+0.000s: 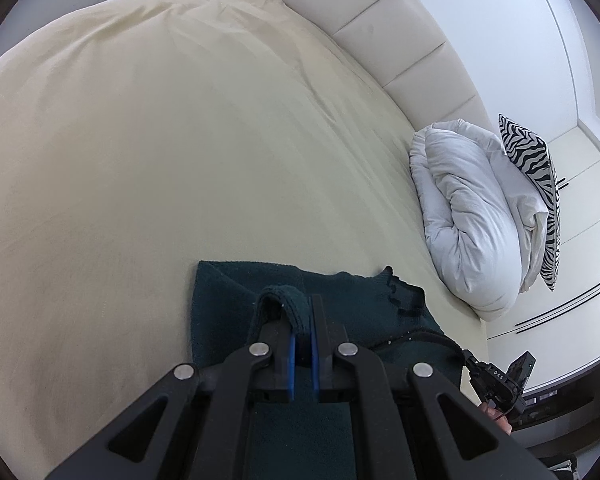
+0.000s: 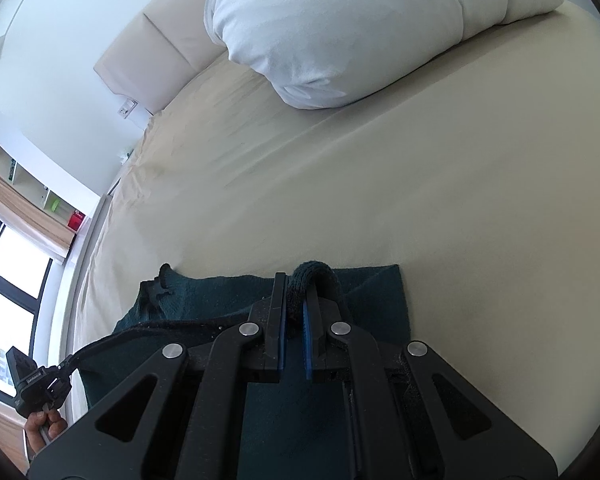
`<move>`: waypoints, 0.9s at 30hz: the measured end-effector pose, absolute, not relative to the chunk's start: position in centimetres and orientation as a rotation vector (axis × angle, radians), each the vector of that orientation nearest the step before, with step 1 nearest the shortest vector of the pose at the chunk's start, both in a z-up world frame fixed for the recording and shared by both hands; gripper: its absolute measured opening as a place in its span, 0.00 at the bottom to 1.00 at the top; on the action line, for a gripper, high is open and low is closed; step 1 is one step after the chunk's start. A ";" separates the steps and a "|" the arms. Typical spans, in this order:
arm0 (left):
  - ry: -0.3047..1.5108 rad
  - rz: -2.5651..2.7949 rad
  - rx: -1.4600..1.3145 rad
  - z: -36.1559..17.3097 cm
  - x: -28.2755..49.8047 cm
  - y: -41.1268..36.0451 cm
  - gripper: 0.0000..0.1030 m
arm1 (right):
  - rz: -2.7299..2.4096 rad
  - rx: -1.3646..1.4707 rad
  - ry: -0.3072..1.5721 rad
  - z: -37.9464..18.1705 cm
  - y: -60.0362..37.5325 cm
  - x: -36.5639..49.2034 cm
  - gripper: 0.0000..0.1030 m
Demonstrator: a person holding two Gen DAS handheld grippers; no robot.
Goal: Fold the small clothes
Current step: 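Lift the held hem with both tools and fold it over toward the collar, then open both tools and release the folded hem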
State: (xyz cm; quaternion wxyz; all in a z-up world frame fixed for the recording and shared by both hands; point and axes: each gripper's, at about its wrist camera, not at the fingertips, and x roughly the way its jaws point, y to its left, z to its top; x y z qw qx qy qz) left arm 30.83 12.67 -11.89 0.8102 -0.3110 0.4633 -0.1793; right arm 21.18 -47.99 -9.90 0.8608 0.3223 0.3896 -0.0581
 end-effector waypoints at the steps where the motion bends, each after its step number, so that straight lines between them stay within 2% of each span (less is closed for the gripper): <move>1: 0.991 -0.380 -0.664 -12.1 31.1 12.6 0.06 | -0.126 0.674 0.820 -10.1 -48.0 21.4 0.05; 13: 1.001 -0.343 -0.653 -13.2 33.7 12.3 0.06 | -0.153 0.662 0.833 -10.8 -48.4 24.1 0.05; 20: 1.028 -0.299 -0.603 -14.0 34.2 11.2 0.09 | -0.175 0.718 0.866 -13.1 -48.8 24.9 0.06; 23: 1.002 -0.305 -0.609 -13.2 33.7 11.4 0.26 | -0.147 0.785 0.869 -13.9 -49.3 25.1 0.12; 25: 0.964 -0.279 -0.589 -12.0 33.1 11.9 0.54 | -0.135 0.804 0.851 -13.8 -49.4 24.8 0.23; 26: 0.944 -0.269 -0.591 -11.5 32.8 12.2 0.59 | -0.141 0.790 0.834 -13.5 -49.4 24.6 0.27; 27: 0.926 -0.268 -0.597 -11.0 32.4 12.6 0.60 | -0.153 0.778 0.814 -13.1 -49.4 24.2 0.38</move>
